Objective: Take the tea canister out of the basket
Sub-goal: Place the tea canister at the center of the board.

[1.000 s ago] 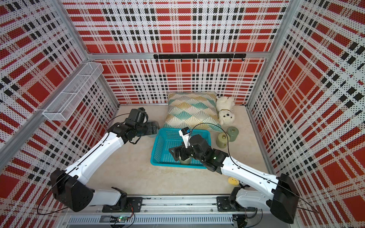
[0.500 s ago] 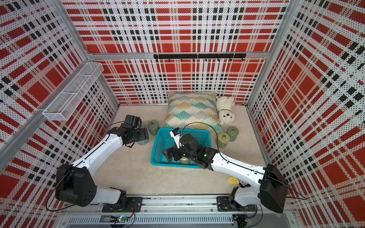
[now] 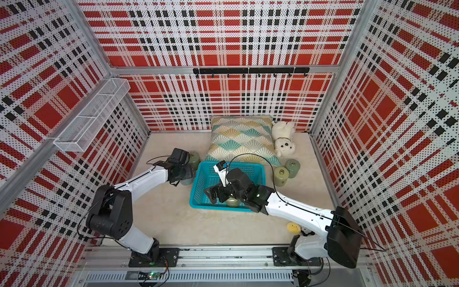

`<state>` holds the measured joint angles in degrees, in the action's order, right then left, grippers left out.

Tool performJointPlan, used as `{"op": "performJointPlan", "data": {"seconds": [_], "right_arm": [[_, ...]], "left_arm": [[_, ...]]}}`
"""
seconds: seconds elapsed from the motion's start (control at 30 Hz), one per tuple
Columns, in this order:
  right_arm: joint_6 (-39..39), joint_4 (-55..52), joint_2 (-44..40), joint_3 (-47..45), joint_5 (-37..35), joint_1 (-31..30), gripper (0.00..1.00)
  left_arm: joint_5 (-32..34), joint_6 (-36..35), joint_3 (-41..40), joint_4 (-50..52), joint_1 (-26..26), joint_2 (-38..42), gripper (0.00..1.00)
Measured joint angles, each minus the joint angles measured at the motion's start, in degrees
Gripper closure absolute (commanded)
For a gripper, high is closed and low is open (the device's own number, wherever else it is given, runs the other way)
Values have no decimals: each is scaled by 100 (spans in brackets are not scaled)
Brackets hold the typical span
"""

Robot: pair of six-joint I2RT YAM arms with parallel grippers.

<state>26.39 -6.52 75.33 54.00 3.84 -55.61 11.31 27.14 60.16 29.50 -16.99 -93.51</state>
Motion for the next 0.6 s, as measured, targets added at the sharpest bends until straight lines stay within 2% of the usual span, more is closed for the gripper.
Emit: {"op": "performJointPlan", "data": {"seconds": [0.27, 0.6], "right_arm": [[0, -2, -20, -9, -46, 0, 0], [0, -2, -20, -9, -90, 0, 0]], "left_arm": [[50, 7, 74, -101, -57, -396, 33], [63, 7, 90, -136, -72, -431, 12]]}}
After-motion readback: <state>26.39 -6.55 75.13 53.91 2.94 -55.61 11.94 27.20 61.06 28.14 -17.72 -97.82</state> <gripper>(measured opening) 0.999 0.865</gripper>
